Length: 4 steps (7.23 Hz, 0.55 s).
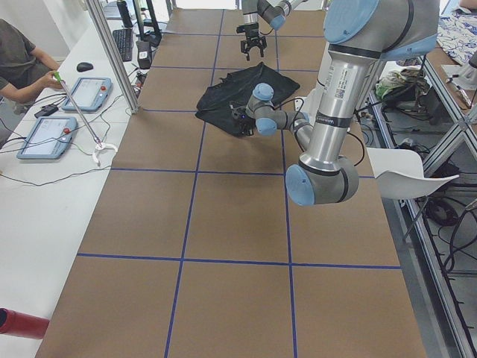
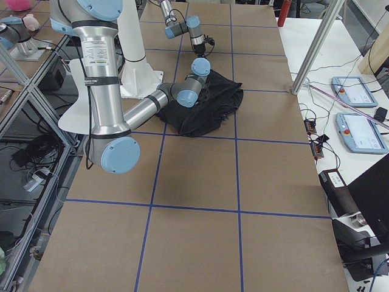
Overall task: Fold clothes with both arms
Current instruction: 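Release the shirt and raise the right gripper while the left arm withdraws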
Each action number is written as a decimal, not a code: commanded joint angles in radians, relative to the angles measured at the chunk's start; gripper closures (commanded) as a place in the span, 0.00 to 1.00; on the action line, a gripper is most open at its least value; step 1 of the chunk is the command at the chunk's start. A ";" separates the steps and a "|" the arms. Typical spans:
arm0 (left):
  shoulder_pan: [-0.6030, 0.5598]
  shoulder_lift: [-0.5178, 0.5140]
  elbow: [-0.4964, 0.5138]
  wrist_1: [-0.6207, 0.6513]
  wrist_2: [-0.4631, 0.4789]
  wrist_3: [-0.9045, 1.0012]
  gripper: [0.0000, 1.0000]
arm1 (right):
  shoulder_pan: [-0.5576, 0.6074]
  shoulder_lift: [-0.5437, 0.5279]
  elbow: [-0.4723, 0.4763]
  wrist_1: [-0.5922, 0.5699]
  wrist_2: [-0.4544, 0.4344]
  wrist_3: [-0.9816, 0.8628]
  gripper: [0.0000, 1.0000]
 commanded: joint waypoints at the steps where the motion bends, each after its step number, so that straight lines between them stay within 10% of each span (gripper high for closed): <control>1: -0.085 -0.017 -0.011 -0.006 0.000 0.105 1.00 | 0.002 0.001 0.003 0.000 0.000 0.002 0.00; 4: -0.291 -0.296 0.305 -0.065 -0.043 0.310 1.00 | 0.027 -0.001 0.007 0.000 0.002 0.000 0.00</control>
